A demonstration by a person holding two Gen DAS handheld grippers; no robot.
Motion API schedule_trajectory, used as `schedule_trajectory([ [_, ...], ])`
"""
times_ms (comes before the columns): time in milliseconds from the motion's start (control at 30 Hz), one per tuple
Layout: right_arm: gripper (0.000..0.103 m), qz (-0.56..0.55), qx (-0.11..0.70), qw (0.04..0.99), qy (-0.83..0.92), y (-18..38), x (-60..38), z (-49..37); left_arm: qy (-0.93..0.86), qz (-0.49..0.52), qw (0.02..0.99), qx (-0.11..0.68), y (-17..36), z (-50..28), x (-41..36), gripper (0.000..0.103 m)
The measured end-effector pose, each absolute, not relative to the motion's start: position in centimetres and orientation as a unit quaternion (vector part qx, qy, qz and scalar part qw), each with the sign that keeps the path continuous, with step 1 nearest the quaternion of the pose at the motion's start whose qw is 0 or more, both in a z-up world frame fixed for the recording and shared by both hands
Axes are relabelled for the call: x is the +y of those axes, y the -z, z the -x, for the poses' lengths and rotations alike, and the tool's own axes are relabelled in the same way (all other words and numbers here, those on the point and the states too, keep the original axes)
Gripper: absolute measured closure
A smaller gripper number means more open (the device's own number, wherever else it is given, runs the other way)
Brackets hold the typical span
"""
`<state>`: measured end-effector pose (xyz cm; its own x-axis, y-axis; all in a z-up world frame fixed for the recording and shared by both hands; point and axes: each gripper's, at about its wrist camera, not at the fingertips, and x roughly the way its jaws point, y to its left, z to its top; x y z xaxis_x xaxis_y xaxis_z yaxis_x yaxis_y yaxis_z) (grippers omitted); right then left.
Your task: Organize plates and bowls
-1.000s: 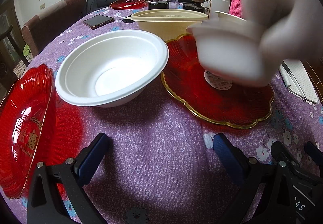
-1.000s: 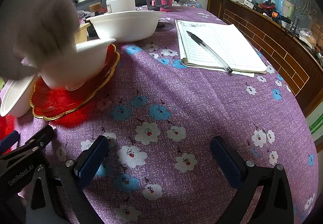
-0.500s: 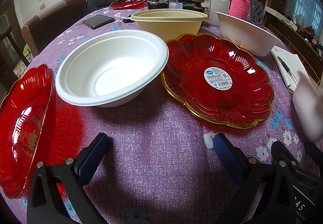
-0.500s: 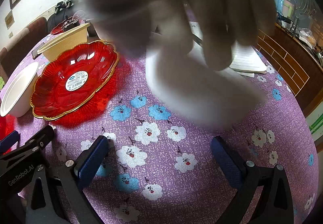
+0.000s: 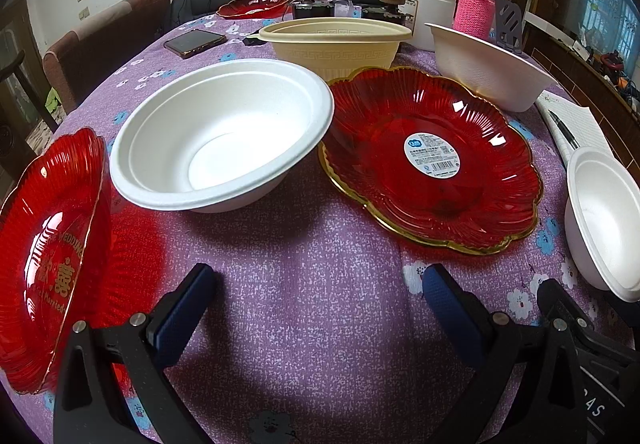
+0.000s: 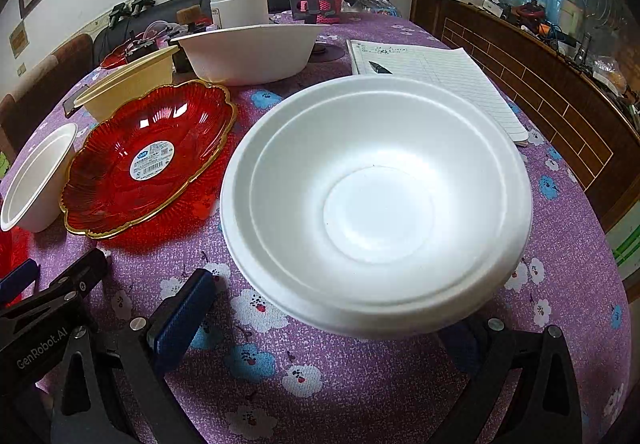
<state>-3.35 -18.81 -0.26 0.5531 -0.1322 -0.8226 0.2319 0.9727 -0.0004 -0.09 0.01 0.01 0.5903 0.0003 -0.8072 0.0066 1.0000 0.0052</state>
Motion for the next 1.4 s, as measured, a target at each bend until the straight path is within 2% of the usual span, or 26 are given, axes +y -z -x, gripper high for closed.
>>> schedule_trajectory([
  [433,0.001,-0.049,0.462,0.88,0.094,0.3,-19.2,2.9,0.017,-0.011,0.886,0.464,-0.1,0.5,0.6,0.0],
  [967,0.001,-0.064,0.462,0.876,0.124,0.3,-18.5,3.2,0.025,-0.015,0.885,0.465,0.0,5.9,0.5,0.0],
  [1133,0.001,-0.053,0.489,0.866,0.09,0.1,-18.6,3.5,0.042,-0.027,0.879,0.475,-0.1,6.2,0.5,0.0],
  [1400,0.001,-0.053,0.492,0.864,0.092,0.2,-18.3,4.5,0.061,-0.039,0.876,0.478,-0.1,7.1,0.4,0.0],
])
